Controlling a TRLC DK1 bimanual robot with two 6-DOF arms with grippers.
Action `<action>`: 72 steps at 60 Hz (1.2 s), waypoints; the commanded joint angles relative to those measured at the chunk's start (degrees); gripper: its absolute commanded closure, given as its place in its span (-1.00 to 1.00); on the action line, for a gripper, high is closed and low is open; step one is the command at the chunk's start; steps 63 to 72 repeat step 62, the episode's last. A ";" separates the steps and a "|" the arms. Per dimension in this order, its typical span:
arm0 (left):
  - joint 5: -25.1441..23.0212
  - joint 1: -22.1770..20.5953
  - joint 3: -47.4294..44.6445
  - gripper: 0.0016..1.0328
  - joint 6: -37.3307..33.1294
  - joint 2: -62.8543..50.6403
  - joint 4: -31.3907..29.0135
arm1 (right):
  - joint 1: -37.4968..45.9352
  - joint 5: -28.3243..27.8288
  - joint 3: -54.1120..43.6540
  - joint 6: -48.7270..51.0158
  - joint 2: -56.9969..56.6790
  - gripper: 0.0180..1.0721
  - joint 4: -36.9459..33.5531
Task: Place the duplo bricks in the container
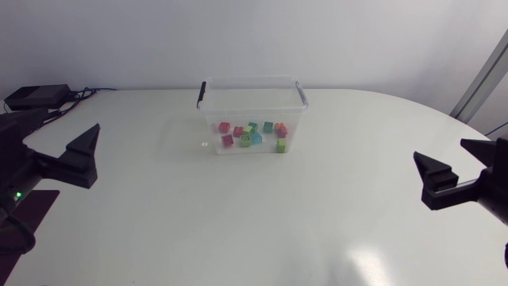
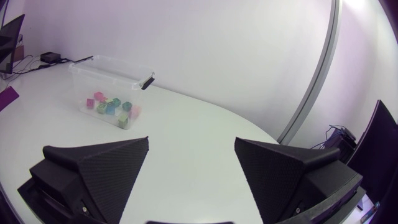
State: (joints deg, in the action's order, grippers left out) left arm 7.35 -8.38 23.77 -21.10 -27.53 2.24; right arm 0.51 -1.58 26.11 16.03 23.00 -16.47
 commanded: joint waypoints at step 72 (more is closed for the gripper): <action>-7.35 8.38 -23.77 -0.91 21.10 27.53 -2.24 | -0.51 1.58 -26.11 -16.03 -23.00 -0.90 16.47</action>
